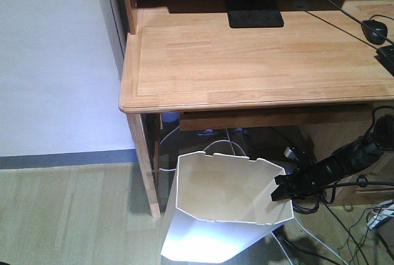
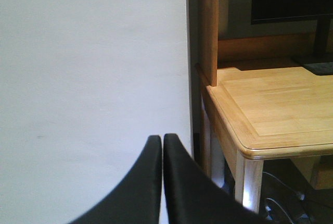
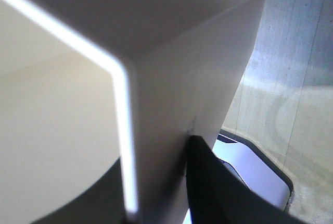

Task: Move trash bin to bedside with robot
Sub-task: 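Lift the bin with the right gripper and drive away from the desk, then carry the bin in the right gripper while turning toward the bed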

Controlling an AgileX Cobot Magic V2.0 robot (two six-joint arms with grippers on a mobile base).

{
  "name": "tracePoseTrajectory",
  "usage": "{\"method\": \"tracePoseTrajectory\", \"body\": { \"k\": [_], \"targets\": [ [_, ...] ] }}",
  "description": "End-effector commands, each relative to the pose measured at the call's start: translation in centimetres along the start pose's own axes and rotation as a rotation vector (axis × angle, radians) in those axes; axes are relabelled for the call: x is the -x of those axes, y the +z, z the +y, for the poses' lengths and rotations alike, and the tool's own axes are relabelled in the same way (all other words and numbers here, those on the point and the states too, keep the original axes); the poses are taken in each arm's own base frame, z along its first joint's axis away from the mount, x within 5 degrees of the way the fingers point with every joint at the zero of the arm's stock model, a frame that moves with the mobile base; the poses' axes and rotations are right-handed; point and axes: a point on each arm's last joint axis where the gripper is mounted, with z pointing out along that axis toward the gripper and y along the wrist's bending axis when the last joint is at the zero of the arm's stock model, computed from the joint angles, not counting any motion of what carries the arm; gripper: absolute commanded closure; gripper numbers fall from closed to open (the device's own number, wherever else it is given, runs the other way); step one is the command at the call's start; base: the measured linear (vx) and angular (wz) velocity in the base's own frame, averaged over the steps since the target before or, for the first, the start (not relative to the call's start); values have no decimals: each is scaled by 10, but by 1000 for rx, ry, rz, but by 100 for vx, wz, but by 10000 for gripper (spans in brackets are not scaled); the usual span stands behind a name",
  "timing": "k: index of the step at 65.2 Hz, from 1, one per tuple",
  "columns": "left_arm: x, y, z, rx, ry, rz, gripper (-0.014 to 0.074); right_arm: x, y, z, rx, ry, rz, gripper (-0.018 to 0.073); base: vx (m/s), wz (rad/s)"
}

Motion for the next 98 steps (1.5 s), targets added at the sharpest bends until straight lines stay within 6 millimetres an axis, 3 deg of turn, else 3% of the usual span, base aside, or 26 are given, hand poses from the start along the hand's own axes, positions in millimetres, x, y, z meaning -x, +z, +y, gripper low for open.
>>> {"method": "tracePoseTrajectory", "body": {
  "k": [1,28,98],
  "targets": [
    [14,-2,0,-5,-9,-98,603,23,-37,37,207,-41,-31,564,0,0],
    [14,-2,0,-5,-9,-98,603,22,-37,37,206,-44,-28,564,-3,12],
    [14,-2,0,-5,-9,-98,603,22,-37,37,206,-44,-28,564,-10,42]
  ]
}}
